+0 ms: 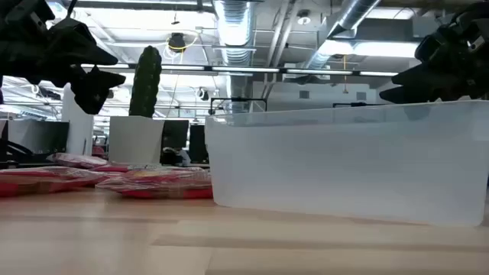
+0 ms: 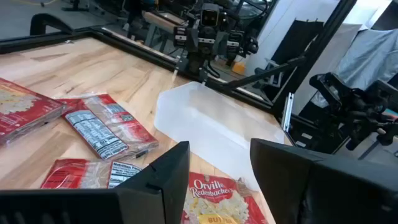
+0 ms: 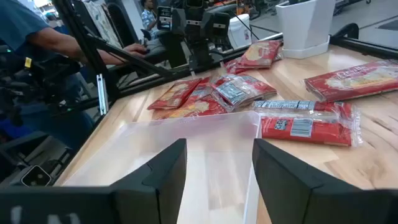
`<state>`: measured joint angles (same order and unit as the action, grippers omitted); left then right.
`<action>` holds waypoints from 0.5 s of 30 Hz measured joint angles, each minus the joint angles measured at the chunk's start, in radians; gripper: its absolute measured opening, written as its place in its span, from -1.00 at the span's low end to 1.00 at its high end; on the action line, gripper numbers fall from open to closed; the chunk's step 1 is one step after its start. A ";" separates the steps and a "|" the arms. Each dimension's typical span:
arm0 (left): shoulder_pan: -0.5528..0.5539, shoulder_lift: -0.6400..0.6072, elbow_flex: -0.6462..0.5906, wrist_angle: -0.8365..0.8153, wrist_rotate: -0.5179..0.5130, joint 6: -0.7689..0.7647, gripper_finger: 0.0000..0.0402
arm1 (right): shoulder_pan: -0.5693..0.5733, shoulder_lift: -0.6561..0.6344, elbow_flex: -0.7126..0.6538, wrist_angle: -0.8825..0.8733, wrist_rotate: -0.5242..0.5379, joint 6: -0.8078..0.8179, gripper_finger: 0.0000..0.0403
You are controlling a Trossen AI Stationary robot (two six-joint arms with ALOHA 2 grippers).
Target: Sort popcorn bags into baskets
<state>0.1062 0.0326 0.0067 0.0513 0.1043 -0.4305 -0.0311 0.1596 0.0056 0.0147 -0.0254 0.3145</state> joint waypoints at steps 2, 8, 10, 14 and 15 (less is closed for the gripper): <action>0.000 0.000 0.000 0.000 0.000 0.000 -0.22 | 0.000 0.000 0.000 0.000 0.000 0.000 0.02; 0.000 0.000 0.000 0.000 0.000 0.000 -0.22 | 0.000 0.000 0.000 0.000 0.000 0.000 0.04; 0.000 0.000 0.000 0.000 0.000 0.000 -0.22 | 0.000 0.000 0.000 0.000 0.000 0.000 0.05; 0.000 0.000 0.000 0.000 0.000 0.000 -0.22 | 0.000 0.000 0.000 0.000 0.000 0.000 0.05; 0.000 0.000 0.000 0.000 0.000 0.000 -0.22 | 0.000 0.000 0.000 0.000 0.000 0.000 0.04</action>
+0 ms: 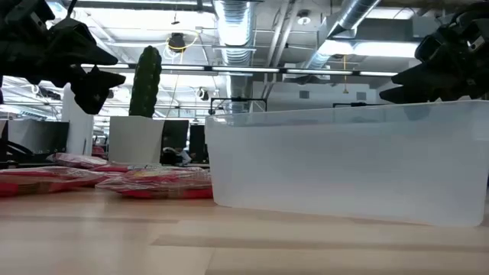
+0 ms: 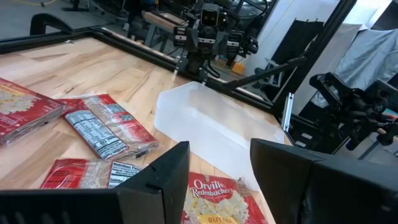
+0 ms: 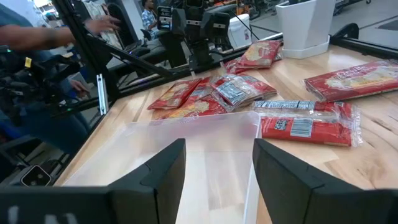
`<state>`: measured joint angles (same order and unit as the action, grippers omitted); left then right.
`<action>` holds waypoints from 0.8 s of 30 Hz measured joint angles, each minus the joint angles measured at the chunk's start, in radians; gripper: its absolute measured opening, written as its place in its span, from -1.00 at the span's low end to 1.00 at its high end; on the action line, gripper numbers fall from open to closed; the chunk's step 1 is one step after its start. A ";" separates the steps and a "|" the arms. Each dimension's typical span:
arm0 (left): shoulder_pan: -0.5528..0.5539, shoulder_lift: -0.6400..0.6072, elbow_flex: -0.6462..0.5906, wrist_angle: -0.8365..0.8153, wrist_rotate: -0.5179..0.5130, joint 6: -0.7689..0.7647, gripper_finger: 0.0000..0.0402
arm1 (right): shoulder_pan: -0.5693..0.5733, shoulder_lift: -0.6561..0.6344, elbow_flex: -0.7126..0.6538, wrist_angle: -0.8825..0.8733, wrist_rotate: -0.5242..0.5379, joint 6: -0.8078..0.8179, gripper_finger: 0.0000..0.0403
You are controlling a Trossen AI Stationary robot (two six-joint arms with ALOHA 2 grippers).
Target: Sort popcorn bags into baskets
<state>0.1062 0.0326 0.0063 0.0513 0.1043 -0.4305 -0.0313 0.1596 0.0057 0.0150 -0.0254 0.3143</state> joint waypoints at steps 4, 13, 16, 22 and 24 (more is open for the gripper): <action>0.000 0.000 0.000 0.000 0.000 0.000 -0.22 | 0.000 0.000 0.000 0.000 0.000 0.000 0.03; 0.000 0.000 0.000 0.000 0.000 0.000 -0.22 | 0.000 0.000 0.000 0.000 0.000 0.000 0.04; 0.000 0.000 0.000 0.000 0.000 0.000 -0.22 | 0.000 0.000 0.000 0.000 0.000 0.000 0.05; 0.000 0.000 0.000 0.000 0.000 0.000 -0.22 | 0.000 0.000 0.000 0.000 0.000 0.000 0.04; 0.000 0.000 0.000 0.000 0.000 0.000 -0.22 | 0.000 0.000 0.000 0.000 0.000 0.000 0.03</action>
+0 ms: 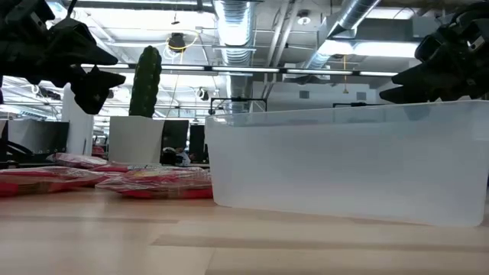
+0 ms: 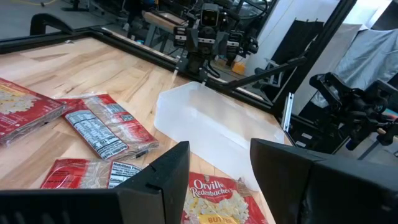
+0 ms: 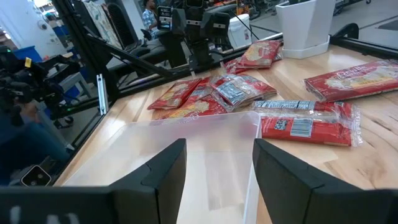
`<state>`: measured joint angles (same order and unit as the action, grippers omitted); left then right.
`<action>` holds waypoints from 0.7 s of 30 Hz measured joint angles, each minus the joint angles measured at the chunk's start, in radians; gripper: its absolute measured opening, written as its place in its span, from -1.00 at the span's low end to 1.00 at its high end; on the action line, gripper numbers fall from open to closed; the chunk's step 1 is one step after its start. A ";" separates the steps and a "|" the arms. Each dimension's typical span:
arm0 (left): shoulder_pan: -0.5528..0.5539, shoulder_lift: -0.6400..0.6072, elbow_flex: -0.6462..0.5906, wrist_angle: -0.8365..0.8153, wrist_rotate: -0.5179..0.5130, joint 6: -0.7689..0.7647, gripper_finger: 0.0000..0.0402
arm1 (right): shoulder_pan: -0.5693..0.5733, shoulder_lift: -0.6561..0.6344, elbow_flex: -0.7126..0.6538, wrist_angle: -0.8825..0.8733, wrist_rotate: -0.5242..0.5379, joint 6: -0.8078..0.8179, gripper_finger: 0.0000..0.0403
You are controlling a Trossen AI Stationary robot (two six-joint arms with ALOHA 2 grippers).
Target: Sort popcorn bags into baskets
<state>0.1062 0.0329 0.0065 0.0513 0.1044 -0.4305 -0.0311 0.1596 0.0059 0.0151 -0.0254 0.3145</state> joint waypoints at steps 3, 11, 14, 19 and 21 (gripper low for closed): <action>0.000 0.000 0.000 0.000 0.000 0.000 -0.22 | 0.000 0.000 0.000 0.000 0.000 0.000 0.02; 0.000 0.000 0.000 0.001 -0.119 -0.060 -0.22 | 0.000 0.000 0.000 0.000 0.000 0.000 0.05; 0.000 0.000 0.000 -0.010 -0.173 -0.100 -0.22 | 0.000 0.000 0.000 0.000 0.000 0.000 0.05; 0.000 0.000 0.000 -0.001 -0.237 -0.140 -0.22 | -0.004 0.000 0.000 0.000 0.007 -0.053 0.03; 0.000 0.000 0.000 0.006 -0.270 -0.138 -0.22 | -0.009 0.000 0.000 0.000 0.010 -0.087 0.03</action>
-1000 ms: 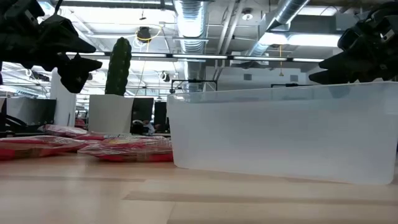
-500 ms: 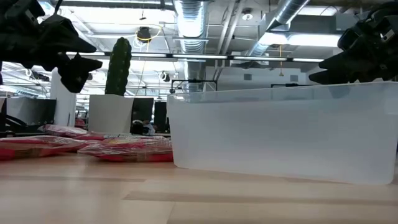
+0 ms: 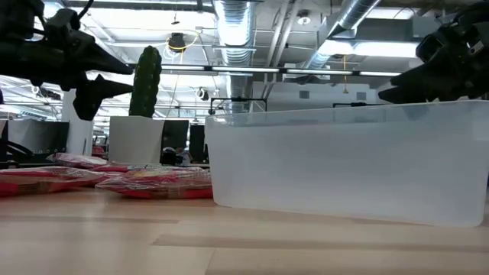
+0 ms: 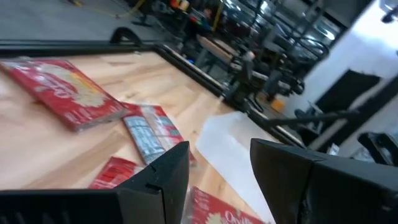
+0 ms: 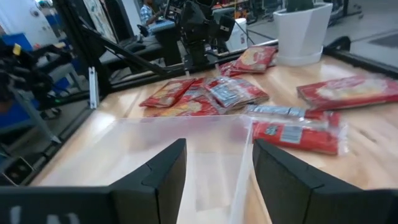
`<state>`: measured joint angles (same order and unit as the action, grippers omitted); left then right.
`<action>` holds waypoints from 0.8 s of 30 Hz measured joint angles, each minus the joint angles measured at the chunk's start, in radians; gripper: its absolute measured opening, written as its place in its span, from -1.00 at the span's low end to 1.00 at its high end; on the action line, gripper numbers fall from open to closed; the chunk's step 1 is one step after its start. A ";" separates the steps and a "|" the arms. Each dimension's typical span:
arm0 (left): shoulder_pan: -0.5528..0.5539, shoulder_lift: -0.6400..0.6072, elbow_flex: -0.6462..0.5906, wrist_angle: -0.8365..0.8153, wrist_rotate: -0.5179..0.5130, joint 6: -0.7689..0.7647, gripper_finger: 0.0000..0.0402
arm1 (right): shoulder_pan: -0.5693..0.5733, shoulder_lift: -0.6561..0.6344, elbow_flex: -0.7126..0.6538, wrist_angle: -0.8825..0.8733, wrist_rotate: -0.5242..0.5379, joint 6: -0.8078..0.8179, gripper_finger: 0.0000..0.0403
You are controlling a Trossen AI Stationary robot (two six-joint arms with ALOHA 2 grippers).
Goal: Sort popcorn bags into baskets
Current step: Put the red popcorn bag into the transparent bin
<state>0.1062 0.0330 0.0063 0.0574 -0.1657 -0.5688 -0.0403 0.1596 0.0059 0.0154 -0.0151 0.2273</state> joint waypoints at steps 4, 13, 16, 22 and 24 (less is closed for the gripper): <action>0.000 0.000 0.001 0.029 -0.053 -0.024 -0.22 | -0.014 0.000 0.000 0.002 0.012 -0.041 0.01; 0.001 0.113 0.202 -0.126 0.000 -0.019 -0.07 | -0.055 0.000 0.000 0.016 0.021 0.013 0.03; 0.000 0.252 0.334 -0.255 -0.005 -0.019 0.00 | -0.056 0.000 0.000 0.026 0.031 0.094 0.03; 0.017 0.615 0.641 -0.658 -0.259 -0.120 0.09 | -0.069 0.000 0.000 0.092 0.089 0.379 0.00; 0.051 0.719 0.724 -0.815 -0.343 -0.175 0.09 | -0.077 0.000 0.000 0.110 0.102 0.467 -0.01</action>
<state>0.1569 0.7519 0.7305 -0.7571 -0.5092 -0.7439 -0.1169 0.1593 0.0059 0.1255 0.0868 0.6945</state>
